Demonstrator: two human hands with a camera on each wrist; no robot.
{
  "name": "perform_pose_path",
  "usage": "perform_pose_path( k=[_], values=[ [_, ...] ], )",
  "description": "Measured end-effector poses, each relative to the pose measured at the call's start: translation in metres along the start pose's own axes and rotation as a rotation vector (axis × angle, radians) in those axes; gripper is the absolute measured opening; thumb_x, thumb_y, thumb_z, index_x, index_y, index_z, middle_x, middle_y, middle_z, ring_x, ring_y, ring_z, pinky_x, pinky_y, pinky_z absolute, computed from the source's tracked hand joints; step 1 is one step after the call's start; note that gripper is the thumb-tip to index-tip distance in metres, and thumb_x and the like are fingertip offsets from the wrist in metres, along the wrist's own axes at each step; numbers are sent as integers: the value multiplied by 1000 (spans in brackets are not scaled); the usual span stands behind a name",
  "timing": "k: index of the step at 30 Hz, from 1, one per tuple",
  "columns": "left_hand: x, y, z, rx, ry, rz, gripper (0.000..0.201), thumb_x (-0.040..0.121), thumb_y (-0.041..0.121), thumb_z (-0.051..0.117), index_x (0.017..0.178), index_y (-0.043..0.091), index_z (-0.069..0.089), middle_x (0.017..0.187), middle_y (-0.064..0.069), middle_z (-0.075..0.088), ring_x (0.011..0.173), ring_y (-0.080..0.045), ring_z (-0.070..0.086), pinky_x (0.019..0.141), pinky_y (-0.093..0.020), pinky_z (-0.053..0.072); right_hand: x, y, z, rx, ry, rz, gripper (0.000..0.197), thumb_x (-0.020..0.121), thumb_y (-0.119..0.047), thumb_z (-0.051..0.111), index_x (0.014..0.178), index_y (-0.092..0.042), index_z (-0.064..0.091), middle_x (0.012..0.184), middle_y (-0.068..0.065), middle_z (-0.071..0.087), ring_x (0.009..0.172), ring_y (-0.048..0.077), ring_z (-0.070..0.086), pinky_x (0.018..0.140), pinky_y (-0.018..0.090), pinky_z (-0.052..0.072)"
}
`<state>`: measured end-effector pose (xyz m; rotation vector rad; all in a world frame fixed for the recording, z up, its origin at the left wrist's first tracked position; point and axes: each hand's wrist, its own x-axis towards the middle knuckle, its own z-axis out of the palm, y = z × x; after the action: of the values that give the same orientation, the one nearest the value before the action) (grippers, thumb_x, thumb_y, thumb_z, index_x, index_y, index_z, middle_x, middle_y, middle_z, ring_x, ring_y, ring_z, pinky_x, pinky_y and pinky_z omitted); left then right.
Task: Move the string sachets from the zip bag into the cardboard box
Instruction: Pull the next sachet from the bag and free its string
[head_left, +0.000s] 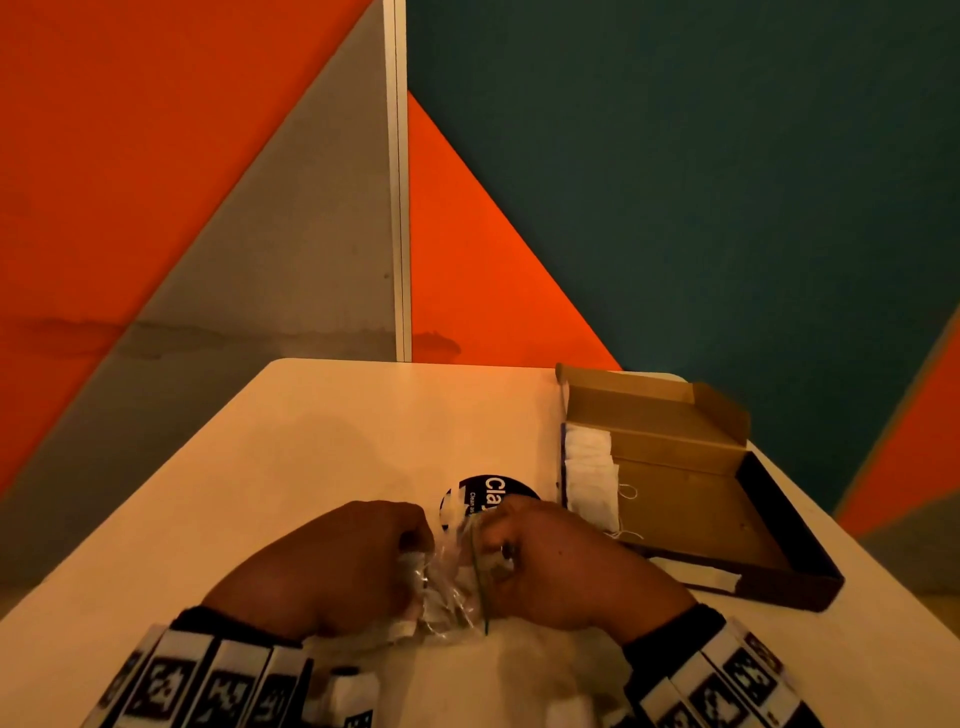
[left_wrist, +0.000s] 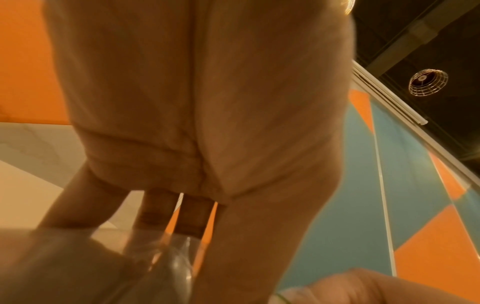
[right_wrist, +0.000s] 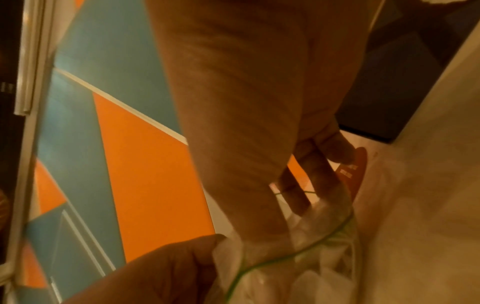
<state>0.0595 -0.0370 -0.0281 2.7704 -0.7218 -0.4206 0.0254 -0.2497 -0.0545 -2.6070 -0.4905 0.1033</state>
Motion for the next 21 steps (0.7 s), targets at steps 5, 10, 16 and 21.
perform_pose_path(
  k=[5,10,16,21],
  values=[
    [0,0,0,7,10,4,43,81,25,72,120,38,58,119,16,61,103,-4,57,90,-26,51,4,5,7,56,64,-13,13,80,-23,79,92,-24,76,103,-10,73,95,6,67,86,35,58],
    [0,-1,1,8,13,13,42,82,23,69,119,39,58,116,16,62,100,-4,58,89,-25,52,2,4,3,158,97,19,15,81,-11,76,88,-23,79,88,-12,73,85,3,68,83,27,57],
    [1,-1,0,-10,8,20,41,80,23,70,116,39,58,111,16,63,93,-3,59,82,-23,52,0,7,-3,187,136,142,11,84,-16,77,91,-23,80,80,-16,69,77,-2,65,78,19,55],
    [0,0,-1,-3,2,30,38,83,25,69,118,37,58,114,16,62,98,-3,58,88,-26,52,-4,-4,-6,131,25,70,14,83,-17,77,80,-31,76,80,-23,63,76,-4,60,76,14,52]
  ],
)
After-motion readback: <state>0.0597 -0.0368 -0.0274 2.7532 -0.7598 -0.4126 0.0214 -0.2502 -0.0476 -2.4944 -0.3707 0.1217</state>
